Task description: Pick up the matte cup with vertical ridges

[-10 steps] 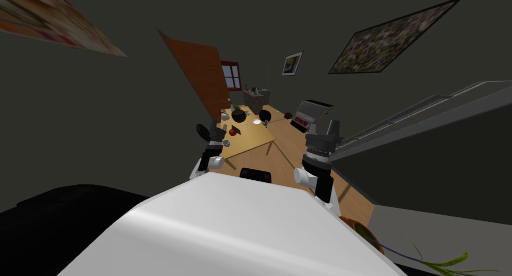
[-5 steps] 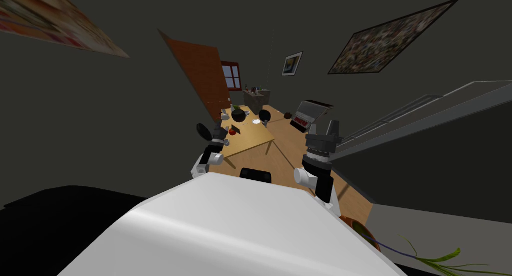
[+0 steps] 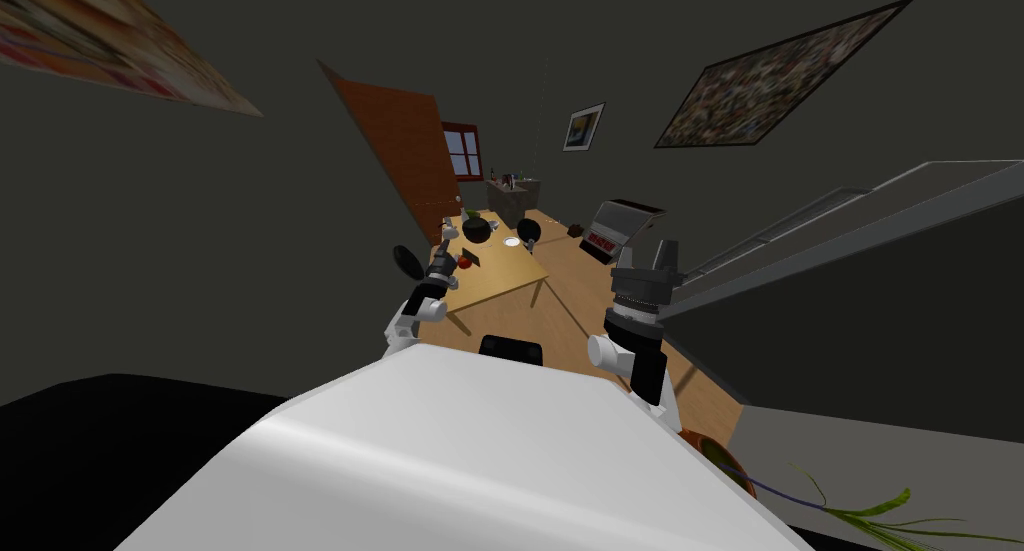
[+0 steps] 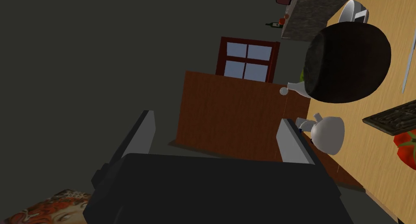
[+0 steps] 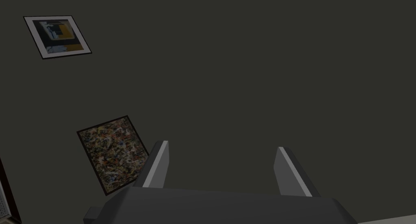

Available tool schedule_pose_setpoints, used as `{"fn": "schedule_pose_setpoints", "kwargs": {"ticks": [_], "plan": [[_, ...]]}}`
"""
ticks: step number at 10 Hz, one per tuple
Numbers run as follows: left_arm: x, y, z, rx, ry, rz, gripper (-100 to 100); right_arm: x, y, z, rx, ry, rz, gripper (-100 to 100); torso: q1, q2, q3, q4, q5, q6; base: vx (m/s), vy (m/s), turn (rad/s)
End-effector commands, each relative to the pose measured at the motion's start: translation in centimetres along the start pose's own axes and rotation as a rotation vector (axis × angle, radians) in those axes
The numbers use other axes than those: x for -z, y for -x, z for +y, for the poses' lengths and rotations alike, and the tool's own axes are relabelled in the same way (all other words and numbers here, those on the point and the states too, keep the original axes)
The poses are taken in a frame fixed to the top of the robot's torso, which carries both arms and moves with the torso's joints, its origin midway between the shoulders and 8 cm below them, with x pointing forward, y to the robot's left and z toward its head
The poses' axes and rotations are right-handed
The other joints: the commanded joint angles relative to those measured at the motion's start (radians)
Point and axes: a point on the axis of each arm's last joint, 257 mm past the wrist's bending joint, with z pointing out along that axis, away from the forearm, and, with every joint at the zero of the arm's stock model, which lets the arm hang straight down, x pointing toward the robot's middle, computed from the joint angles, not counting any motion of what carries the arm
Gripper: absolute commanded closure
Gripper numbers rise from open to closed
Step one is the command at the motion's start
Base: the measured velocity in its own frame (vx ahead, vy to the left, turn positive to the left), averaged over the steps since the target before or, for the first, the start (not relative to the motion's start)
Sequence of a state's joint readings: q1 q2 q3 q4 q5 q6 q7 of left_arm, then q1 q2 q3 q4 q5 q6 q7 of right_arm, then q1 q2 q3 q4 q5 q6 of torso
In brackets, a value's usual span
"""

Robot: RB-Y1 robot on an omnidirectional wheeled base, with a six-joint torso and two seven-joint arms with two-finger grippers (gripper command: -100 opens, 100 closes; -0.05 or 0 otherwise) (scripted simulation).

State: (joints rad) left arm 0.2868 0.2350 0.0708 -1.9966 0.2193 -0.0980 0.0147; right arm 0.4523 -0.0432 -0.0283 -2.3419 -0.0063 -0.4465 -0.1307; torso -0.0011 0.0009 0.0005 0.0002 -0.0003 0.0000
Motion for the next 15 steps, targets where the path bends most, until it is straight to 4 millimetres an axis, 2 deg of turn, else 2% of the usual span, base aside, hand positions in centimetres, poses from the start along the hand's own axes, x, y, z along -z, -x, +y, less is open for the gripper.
{"fn": "schedule_pose_setpoints", "kwargs": {"ticks": [1,8,15], "plan": [[-0.2,0.1,0.9,-0.003,0.033,0.001,-100,0.0,0.0,0.0,0.0,0.0,0.0,0,0.0,0.0,0.0,0.0,0.0,0.0,-0.016,-0.017,0.0],[-2.5,1.8,6.2,-0.025,0.219,0.01,-100,0.0,0.0,0.0,0.0,0.0,0.0,0,0.0,0.0,0.0,0.0,0.0,0.0,-0.018,-0.02,-0.001],[-3.2,3.4,10.8,-0.043,0.392,0.013,-100,0.0,0.0,0.0,0.0,0.0,0.0,0,0.001,0.0,0.0,0.0,0.0,0.0,-0.013,-0.01,-0.012]]}}
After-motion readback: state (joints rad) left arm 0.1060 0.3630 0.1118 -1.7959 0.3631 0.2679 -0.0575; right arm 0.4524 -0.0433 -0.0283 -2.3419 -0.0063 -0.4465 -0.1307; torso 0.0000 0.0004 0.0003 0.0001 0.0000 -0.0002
